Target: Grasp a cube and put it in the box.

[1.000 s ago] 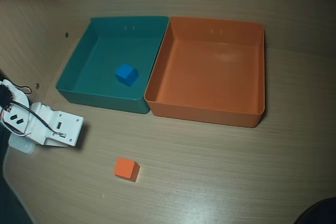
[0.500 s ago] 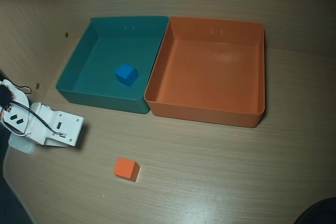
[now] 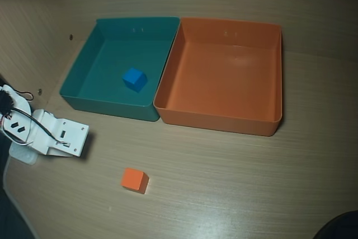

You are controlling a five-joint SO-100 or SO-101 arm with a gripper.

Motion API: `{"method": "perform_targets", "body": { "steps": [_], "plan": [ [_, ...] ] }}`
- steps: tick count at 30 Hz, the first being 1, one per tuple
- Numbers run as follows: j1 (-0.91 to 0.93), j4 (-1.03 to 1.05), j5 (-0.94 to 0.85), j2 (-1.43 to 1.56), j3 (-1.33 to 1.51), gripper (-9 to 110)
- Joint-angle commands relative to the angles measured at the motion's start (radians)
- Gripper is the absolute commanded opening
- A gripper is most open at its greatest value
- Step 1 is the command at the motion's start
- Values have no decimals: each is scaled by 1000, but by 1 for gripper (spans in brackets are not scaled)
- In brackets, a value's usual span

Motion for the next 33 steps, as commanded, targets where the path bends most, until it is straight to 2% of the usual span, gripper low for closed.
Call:
{"method": "perform_targets", "body": {
  "steps": [1, 12, 27, 33],
  "plan": [
    [-2, 11, 3, 3, 52, -5],
    [-9, 11, 2, -112, -245, -4],
    [-9, 6, 3, -841, -853, -4],
    [0, -23, 2, -1083, -1072, 9]
  ]
}}
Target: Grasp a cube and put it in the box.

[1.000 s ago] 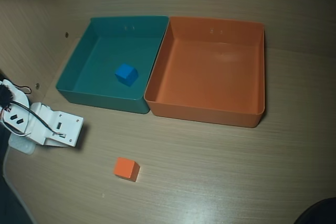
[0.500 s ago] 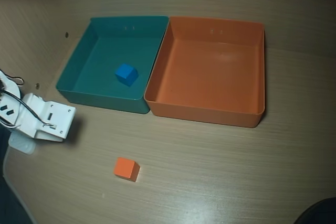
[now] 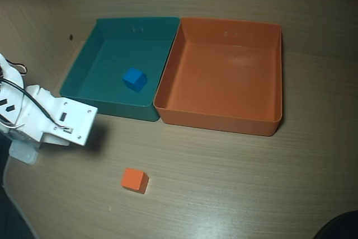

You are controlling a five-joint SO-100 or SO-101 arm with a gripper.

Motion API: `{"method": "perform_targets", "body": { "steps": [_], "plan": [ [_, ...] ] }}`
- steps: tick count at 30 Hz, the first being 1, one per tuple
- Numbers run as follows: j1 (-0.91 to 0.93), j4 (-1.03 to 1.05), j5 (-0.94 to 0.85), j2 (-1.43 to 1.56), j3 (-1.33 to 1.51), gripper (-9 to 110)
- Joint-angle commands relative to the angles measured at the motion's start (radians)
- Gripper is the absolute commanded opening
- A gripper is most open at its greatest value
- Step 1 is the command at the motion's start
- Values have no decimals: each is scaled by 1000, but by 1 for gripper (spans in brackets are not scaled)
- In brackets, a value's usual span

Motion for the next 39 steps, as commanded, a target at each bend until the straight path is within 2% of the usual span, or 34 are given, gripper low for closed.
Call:
{"method": "perform_targets", "body": {
  "steps": [1, 6, 12, 23, 35, 39],
  "plan": [
    [5, -38, -5, -101, -163, 12],
    [9, -137, -5, -261, -288, 27],
    [21, -313, -3, -408, -377, 35],
    [120, -512, -8, -618, -489, 35],
    [146, -518, -15, -769, -520, 35],
    [150, -518, -94, -804, -512, 35]
  ]
}}
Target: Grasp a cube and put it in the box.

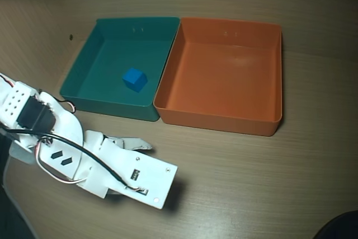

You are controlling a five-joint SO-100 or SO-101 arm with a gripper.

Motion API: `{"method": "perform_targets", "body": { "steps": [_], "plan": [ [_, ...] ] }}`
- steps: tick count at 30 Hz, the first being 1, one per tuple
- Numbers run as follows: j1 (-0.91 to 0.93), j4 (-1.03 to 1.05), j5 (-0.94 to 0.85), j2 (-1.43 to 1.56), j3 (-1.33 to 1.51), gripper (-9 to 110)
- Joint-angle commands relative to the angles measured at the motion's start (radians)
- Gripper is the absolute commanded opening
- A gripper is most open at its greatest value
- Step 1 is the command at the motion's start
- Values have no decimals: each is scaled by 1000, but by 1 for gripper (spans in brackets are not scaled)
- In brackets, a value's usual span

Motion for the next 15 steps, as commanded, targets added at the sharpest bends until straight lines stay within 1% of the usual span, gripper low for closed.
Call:
{"method": "perform_targets", "body": {
  "steps": [1, 7, 15],
  "plan": [
    [17, -12, -54, -3, -52, 35],
    [43, -12, -124, -63, -52, 35],
    [40, -12, -126, -133, -52, 35]
  ]
}}
